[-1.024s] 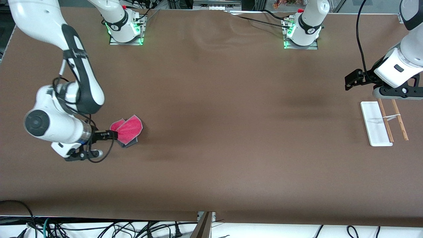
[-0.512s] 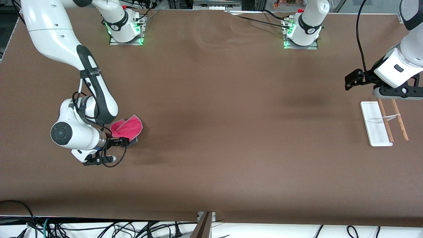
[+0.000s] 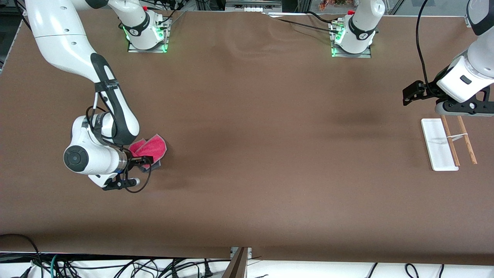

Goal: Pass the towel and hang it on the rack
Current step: 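Lower the right gripper onto the pink-grey towel's corner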

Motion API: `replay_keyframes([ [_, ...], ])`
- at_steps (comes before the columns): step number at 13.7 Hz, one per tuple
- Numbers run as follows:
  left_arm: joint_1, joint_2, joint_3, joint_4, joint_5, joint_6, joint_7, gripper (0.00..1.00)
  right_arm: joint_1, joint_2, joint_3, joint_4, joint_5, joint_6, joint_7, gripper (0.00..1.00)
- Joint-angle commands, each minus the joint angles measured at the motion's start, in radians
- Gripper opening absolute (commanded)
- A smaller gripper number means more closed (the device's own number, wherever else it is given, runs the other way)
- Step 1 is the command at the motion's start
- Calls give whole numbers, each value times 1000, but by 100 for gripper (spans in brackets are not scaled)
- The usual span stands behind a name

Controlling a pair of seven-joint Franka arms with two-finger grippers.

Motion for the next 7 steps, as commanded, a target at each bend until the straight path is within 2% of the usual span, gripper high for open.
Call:
replay_keyframes([
  [1, 11, -7, -4, 2, -31, -10, 25, 100, -20, -7, 11, 7, 76, -29, -98, 100],
  [4, 13, -7, -4, 2, -47, -23, 25, 100, -58, -7, 11, 12, 167, -89, -161, 100],
  [7, 11, -7, -4, 2, -48, -23, 24, 100, -60, -7, 11, 10, 167, -92, -166, 100],
])
